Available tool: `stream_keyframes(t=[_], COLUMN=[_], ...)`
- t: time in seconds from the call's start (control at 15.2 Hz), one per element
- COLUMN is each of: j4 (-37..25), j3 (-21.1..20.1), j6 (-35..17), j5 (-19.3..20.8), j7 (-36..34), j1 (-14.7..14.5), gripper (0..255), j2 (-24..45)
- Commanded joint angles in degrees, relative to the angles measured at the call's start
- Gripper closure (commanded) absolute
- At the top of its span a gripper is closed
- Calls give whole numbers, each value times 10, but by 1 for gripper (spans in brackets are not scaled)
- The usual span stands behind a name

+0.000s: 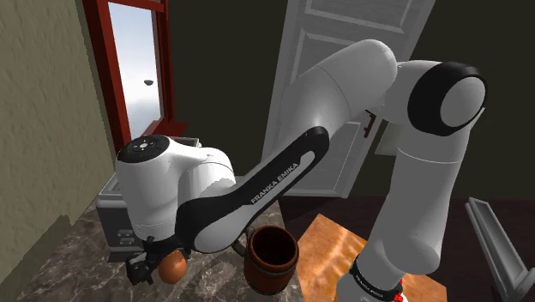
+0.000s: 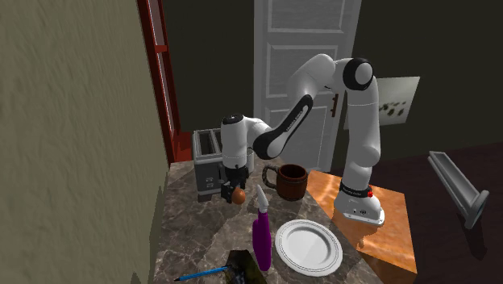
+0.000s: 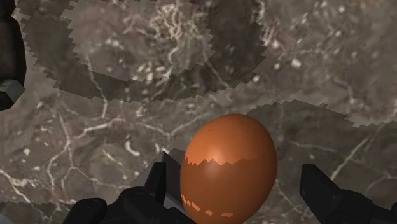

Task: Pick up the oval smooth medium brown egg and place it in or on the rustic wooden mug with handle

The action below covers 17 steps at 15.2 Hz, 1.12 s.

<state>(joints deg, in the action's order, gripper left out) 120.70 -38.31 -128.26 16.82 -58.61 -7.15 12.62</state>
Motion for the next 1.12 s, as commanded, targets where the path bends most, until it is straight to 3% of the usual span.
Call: stream_keyframes(t=[0.0, 0.26, 0.33, 1.06], j4=[3, 3, 2, -1], j3=[2, 1, 1, -3], j6=[-3, -3, -2, 10], j5=[1, 2, 2, -9], j7=[1, 0, 0, 8], j1=[1, 1, 1, 5], gripper=[0, 0, 255, 255], j2=[4, 5, 6, -6])
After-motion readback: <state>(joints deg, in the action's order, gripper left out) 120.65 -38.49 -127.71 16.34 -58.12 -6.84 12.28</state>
